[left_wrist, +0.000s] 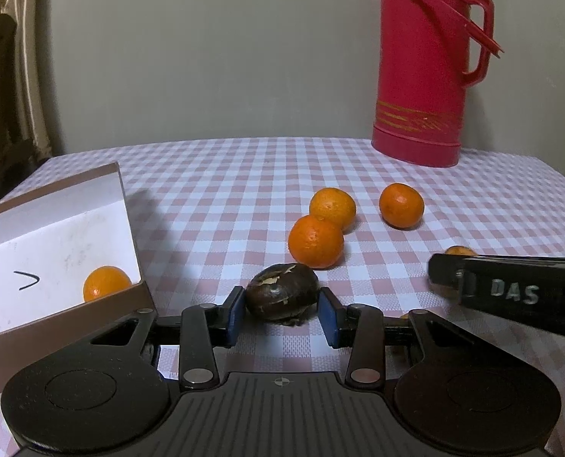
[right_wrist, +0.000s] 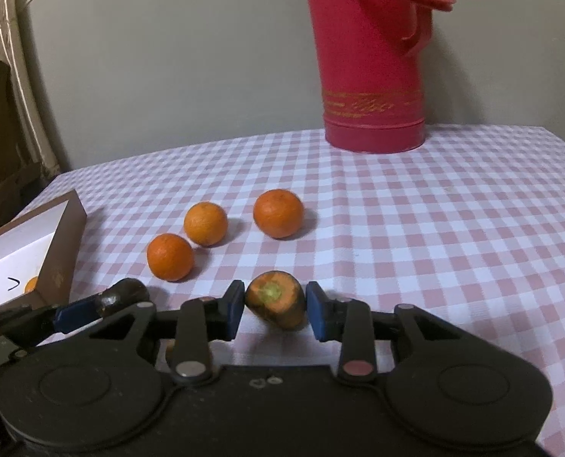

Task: Organize fruits
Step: 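Carry both held pieces over the white box and open both tools to drop them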

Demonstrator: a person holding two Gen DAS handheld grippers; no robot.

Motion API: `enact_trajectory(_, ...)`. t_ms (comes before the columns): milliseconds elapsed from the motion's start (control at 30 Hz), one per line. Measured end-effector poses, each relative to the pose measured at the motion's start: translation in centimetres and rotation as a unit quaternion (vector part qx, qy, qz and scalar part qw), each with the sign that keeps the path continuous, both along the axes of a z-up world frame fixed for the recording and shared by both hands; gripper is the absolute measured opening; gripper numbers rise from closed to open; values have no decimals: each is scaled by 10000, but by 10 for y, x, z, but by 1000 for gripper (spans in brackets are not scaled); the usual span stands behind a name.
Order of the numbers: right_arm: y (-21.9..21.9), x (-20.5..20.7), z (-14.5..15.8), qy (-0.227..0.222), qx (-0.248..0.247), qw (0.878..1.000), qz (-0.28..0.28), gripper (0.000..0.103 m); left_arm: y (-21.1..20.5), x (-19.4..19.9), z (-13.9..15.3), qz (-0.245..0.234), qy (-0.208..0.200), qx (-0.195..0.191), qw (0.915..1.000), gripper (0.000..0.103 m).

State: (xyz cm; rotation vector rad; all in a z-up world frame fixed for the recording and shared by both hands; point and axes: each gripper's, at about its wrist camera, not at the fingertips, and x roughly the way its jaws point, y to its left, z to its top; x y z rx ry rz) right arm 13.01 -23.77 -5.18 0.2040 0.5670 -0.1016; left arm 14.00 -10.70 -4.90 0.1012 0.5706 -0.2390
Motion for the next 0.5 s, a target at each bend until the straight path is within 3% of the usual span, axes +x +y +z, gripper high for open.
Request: enact_trajectory(500, 1, -33, 12, -215, -242, 9994, 88, 27, 4, -25, 7, -250, -111, -27, 9996, 41)
